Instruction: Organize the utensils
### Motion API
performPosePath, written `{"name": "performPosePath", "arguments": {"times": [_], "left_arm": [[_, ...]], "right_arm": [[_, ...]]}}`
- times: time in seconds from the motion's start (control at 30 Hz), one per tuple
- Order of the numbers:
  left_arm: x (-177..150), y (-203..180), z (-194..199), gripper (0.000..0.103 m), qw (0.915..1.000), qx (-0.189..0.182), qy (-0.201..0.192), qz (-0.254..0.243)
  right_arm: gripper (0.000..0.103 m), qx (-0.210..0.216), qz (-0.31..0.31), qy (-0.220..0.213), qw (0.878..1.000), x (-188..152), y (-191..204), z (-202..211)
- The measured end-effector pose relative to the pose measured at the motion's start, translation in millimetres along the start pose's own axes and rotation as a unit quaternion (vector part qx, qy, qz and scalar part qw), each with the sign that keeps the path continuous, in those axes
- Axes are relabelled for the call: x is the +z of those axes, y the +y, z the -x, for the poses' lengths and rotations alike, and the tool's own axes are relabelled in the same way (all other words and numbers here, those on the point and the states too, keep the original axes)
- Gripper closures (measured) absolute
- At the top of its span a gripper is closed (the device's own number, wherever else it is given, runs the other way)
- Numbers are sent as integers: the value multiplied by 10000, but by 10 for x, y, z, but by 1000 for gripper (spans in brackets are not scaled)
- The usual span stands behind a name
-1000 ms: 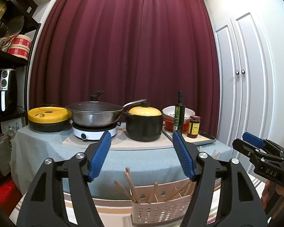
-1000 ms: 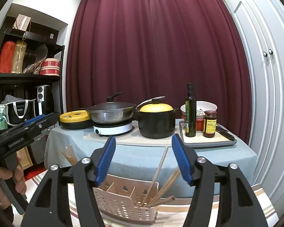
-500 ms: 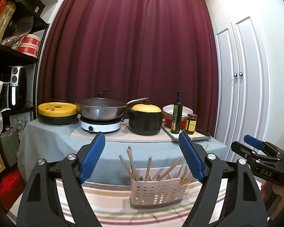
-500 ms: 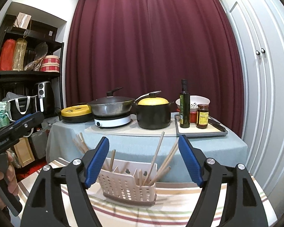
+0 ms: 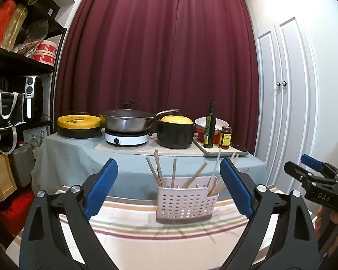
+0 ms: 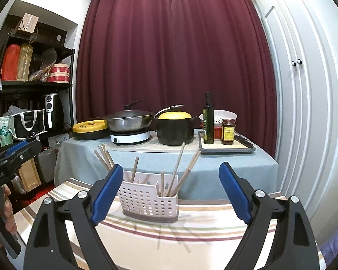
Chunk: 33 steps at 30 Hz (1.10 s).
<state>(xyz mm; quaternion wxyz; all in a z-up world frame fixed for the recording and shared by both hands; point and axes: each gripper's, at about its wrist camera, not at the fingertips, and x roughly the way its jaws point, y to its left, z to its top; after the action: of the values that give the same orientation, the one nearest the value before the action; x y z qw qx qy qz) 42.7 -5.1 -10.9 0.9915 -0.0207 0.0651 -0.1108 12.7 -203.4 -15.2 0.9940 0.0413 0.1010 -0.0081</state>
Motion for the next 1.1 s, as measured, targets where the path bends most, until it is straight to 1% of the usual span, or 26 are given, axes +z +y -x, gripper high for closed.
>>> {"name": "performPosePath", "arguments": {"times": [0.07,0.2,0.43,0.7,1.1], "left_arm": [[-40,-50,98,10,10000,16,28,-59],[-99,-112,249,10,10000,24,73,-29],[-178,-195,390,9,9998,-4,183,-36],[-255,-241,428,9,9995,-19,317,-26],[-296,-249,430,9,9993,2,363,-13]], "right_arm": [[18,-12,-32,18,10000,-18,-17,71],[18,-26,-54,9,10000,-45,-36,200],[18,-85,-22,21,10000,-114,-64,330],[17,-168,-81,58,9998,-172,-100,392],[17,-197,-37,73,9998,-196,-93,402]]}}
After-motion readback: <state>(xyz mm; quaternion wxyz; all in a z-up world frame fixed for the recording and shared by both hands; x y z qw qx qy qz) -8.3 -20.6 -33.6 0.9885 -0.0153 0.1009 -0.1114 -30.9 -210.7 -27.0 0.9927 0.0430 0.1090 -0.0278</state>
